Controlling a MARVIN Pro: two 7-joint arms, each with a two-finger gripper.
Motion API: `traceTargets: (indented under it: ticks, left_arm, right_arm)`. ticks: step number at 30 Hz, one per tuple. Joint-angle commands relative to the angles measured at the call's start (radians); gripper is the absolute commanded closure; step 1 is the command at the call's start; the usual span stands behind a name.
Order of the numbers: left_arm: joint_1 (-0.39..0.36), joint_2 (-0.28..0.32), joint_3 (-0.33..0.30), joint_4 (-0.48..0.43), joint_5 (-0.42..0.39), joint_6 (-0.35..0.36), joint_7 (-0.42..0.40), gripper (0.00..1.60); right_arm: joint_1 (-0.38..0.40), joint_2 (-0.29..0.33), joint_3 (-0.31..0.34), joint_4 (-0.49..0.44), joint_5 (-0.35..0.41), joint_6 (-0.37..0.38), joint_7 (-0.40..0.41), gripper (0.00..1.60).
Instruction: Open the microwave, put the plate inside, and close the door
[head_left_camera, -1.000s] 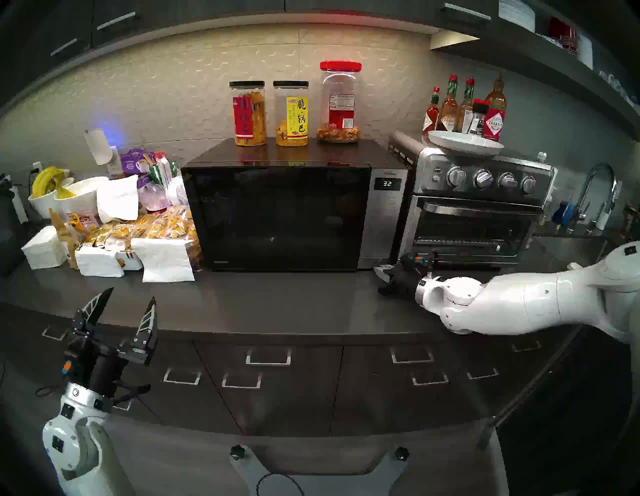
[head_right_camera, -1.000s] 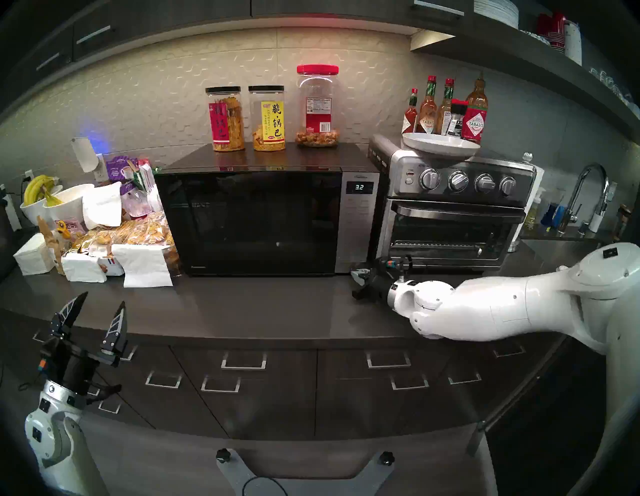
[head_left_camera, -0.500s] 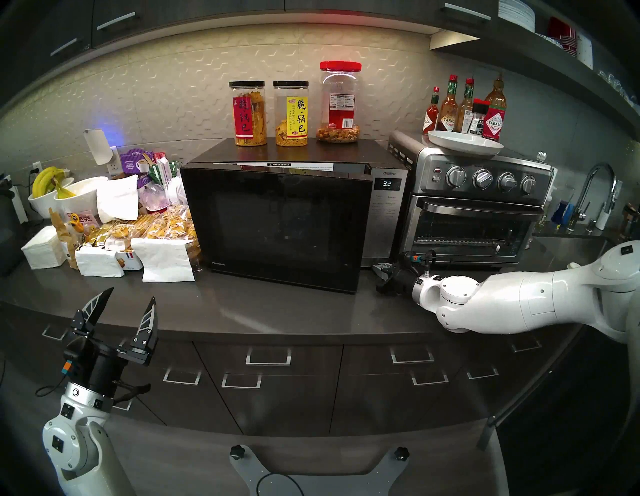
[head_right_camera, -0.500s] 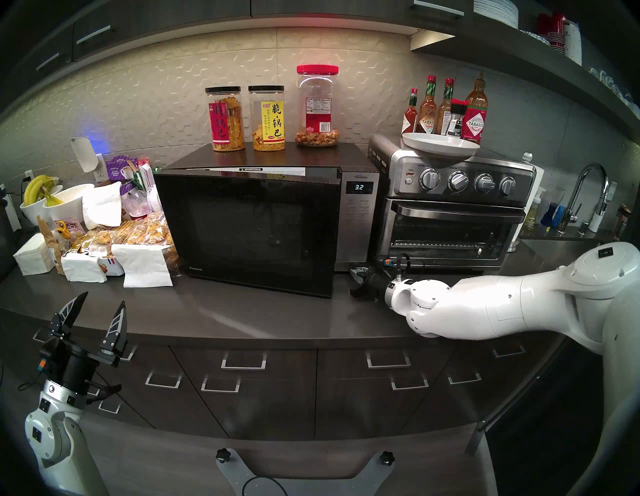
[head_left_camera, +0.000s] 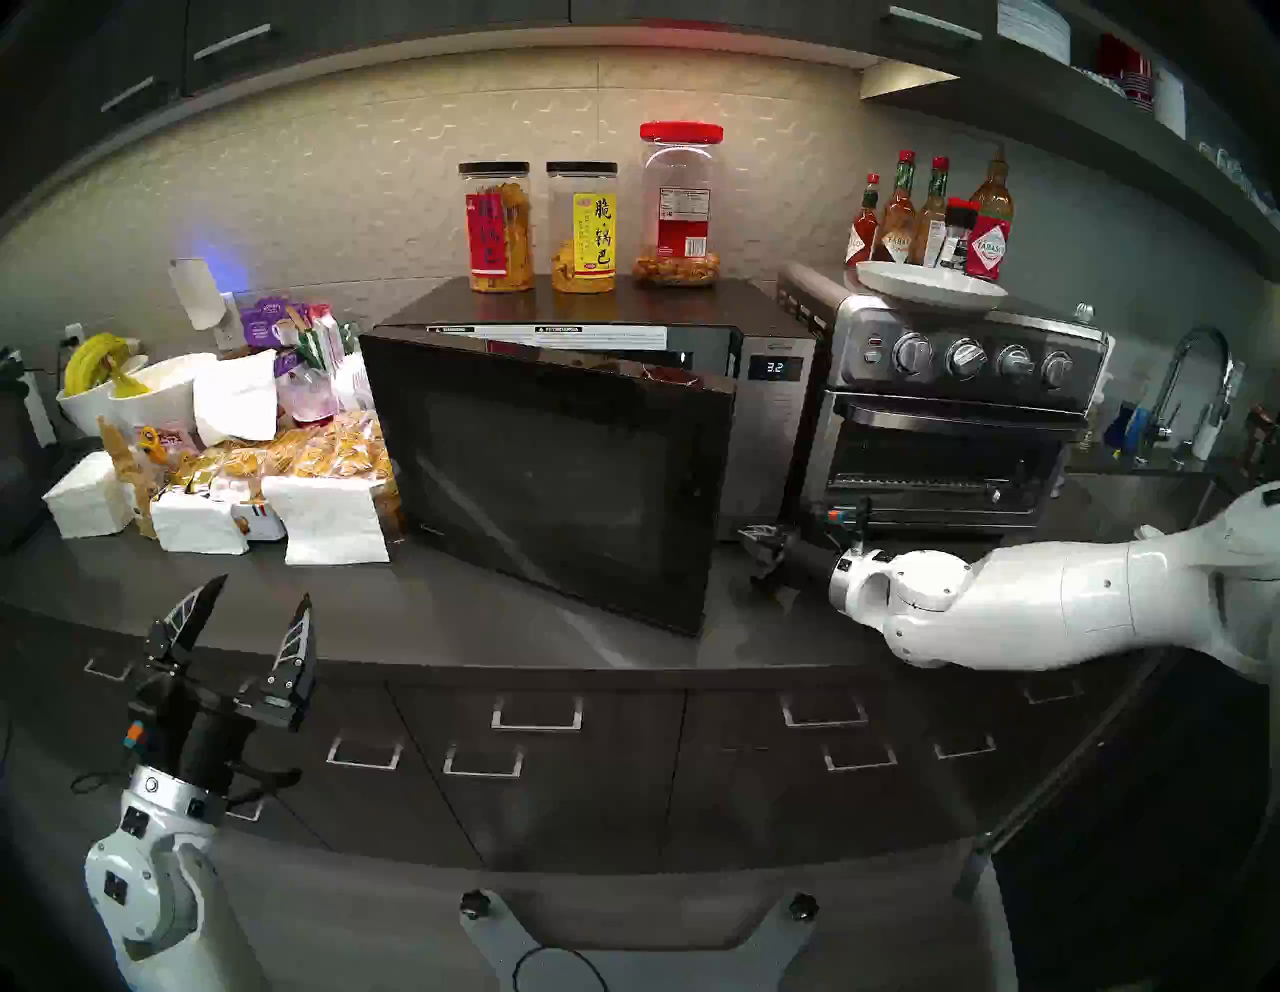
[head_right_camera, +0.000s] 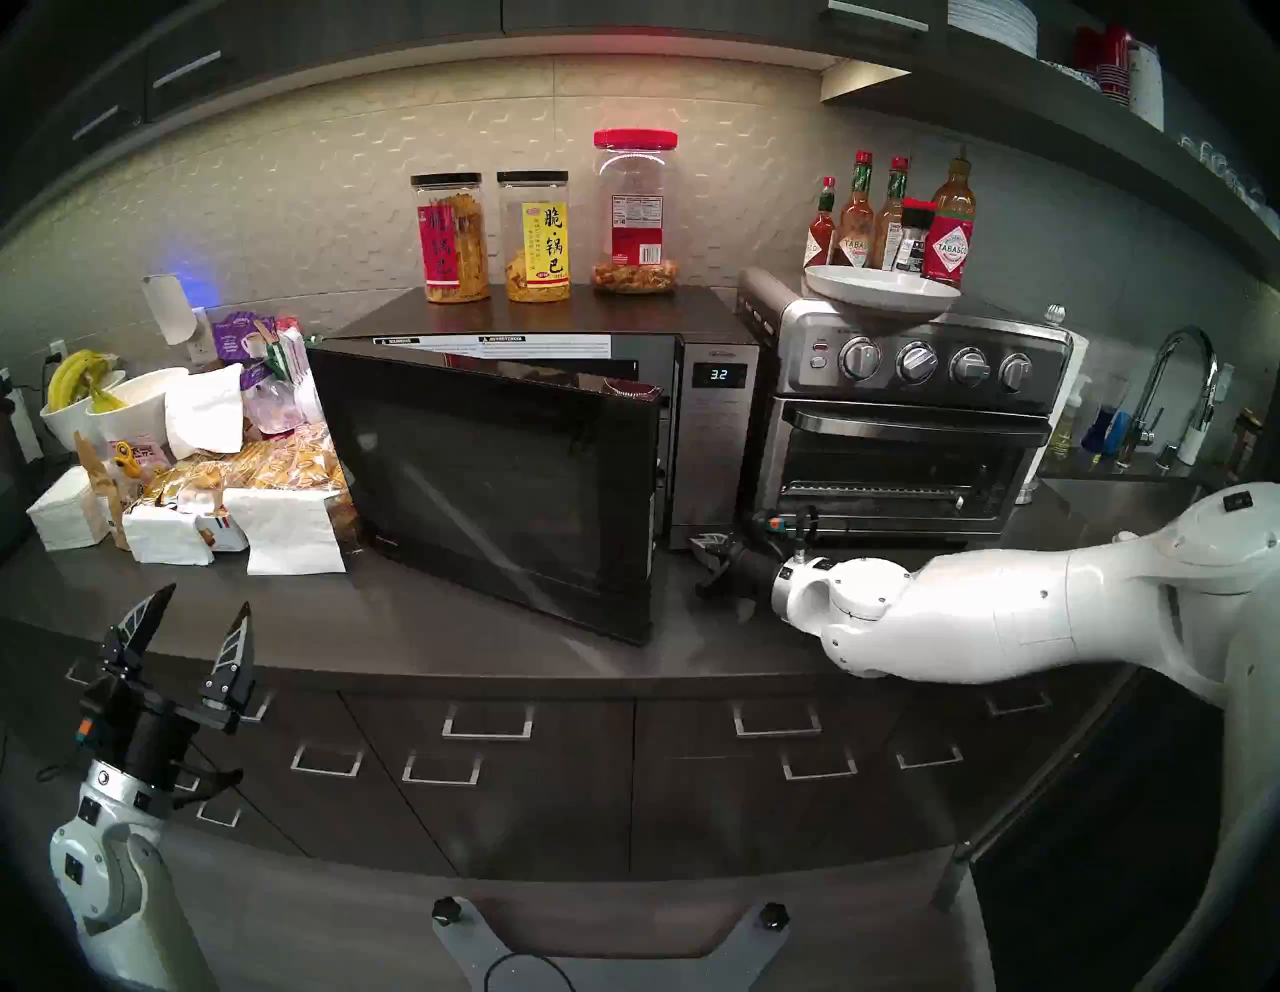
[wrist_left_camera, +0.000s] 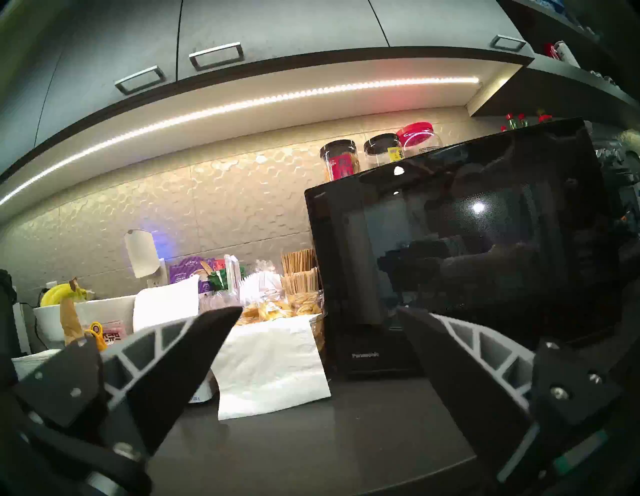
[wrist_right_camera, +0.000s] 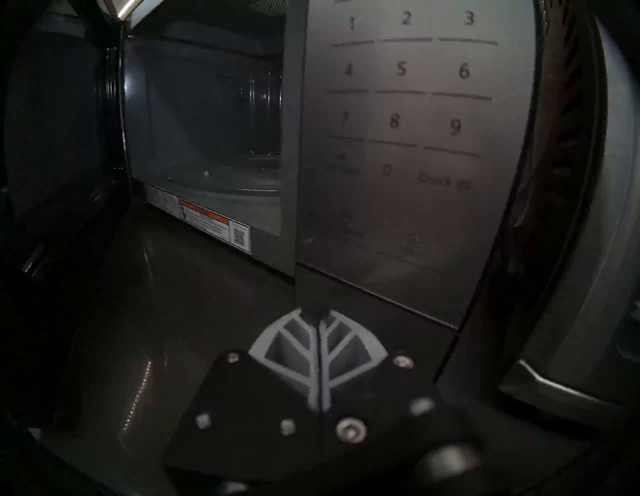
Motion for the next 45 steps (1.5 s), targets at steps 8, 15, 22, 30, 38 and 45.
traceTargets:
  ticks: [8,15,22,30,38,45]
  left_arm:
    - [0.0,-0.001,0.0,-0.016,-0.002,-0.001,0.0,0.0]
    - [0.0,-0.001,0.0,-0.016,-0.002,-0.001,0.0,0.0]
    - [0.0,-0.001,0.0,-0.016,-0.002,-0.001,0.0,0.0]
    - [0.0,-0.001,0.0,-0.016,-0.002,-0.001,0.0,0.0]
    - [0.0,-0.001,0.0,-0.016,-0.002,-0.001,0.0,0.0]
    - [0.0,-0.001,0.0,-0.016,-0.002,-0.001,0.0,0.0]
  right_arm:
    - [0.082,0.115,0.009,-0.096,-0.041,0.0,0.041,1.6]
    - [0.098,0.132,0.011,-0.137,-0.057,0.014,0.071,1.6]
    - [0.118,0.158,0.013,-0.19,-0.08,0.024,0.089,1.6]
    - [0.124,0.165,0.021,-0.231,-0.1,0.033,0.075,1.6]
    - [0.13,0.168,0.026,-0.27,-0.126,0.035,0.063,1.6]
    - [0.143,0.182,0.025,-0.315,-0.156,0.038,0.073,1.6]
